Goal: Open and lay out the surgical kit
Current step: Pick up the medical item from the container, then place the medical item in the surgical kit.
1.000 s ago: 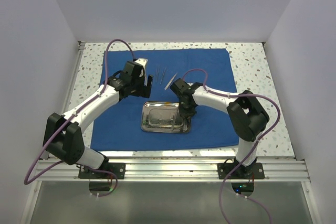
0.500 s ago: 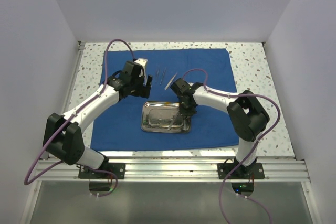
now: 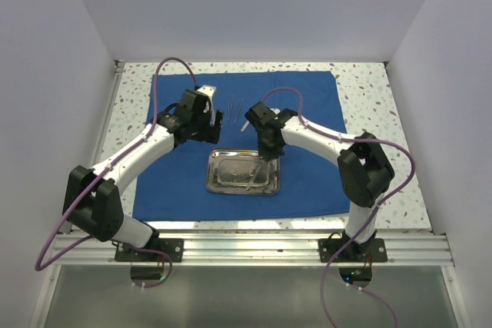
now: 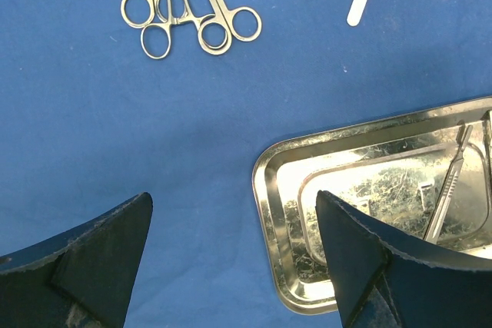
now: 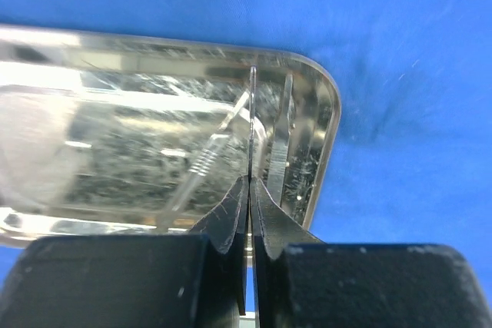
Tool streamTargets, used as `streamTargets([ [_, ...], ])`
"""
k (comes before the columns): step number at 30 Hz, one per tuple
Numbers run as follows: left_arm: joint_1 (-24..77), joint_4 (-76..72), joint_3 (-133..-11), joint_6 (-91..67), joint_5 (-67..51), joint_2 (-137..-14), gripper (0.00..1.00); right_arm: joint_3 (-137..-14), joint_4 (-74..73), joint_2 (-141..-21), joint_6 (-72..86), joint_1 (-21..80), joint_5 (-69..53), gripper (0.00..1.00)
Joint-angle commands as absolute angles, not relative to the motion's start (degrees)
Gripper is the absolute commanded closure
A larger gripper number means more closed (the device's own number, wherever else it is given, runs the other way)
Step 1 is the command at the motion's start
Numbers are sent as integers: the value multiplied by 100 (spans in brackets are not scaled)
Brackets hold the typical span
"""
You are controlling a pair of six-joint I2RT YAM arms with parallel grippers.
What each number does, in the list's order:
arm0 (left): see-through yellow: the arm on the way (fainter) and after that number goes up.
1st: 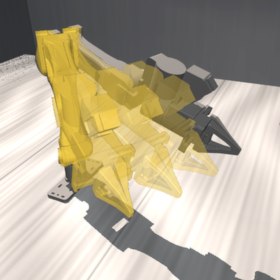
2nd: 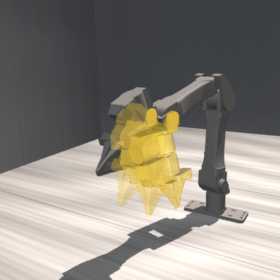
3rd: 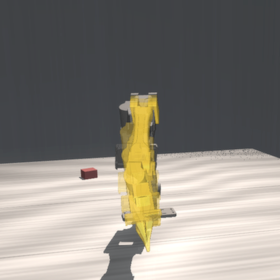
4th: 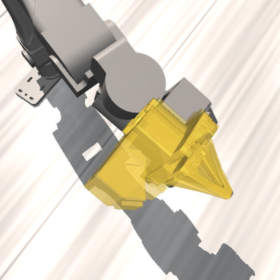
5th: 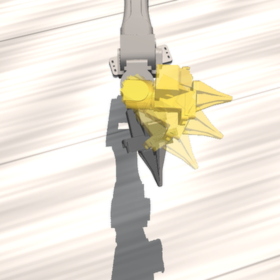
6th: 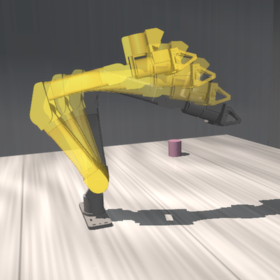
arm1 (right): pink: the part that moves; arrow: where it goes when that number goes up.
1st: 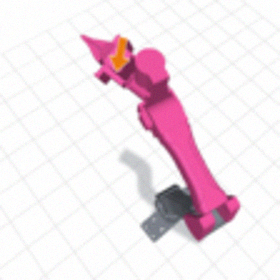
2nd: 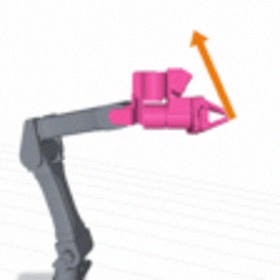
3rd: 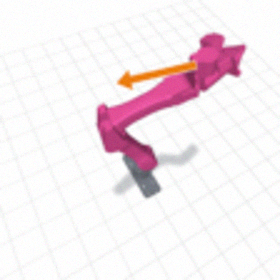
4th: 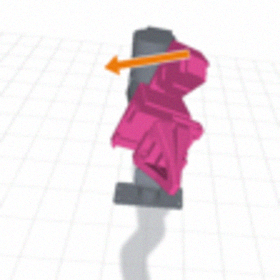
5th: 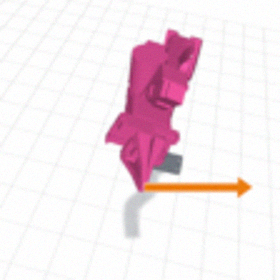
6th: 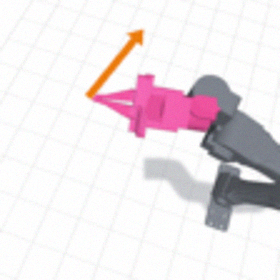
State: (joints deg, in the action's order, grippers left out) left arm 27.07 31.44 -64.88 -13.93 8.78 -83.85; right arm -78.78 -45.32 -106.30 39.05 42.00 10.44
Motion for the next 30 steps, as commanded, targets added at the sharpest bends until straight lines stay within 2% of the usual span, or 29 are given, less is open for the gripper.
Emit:
streamTargets([
  [1,2672,3173,-6688,-1345,932,-8341,10,-8533,-5018,-10283,3683,4184,1467,100],
  [10,2663,3226,-6733,-1327,975,-8279,9,-9518,-5089,-10792,3217,3307,1608,100],
  [16,2663,3313,-6724,-1362,949,-8262,9,-10580,-5141,-11785,2910,2681,1740,100],
  [23,2663,3340,-6750,-1573,782,-8209,9,-12767,-5721,-13367,2628,2198,2091,100],
  [25,2663,3366,-6759,-1608,765,-8209,9,-13033,-5757,-13709,2593,2119,2066,100],
  [26,2663,3366,-6767,-1635,756,-8200,9,-13165,-5757,-13781,2584,2092,2074,97],
  [28,2663,3392,-6785,-1644,738,-8191,9,-13192,-5722,-13860,2531,2057,2065,81],
  [29,2663,3410,-6811,-1652,738,-8183,9,-13140,-5722,-13869,2531,2048,2083,55],
  [30,2663,3445,-6820,-1652,747,-8183,9,-13070,-5704,-13834,2531,2030,2109,45],
])
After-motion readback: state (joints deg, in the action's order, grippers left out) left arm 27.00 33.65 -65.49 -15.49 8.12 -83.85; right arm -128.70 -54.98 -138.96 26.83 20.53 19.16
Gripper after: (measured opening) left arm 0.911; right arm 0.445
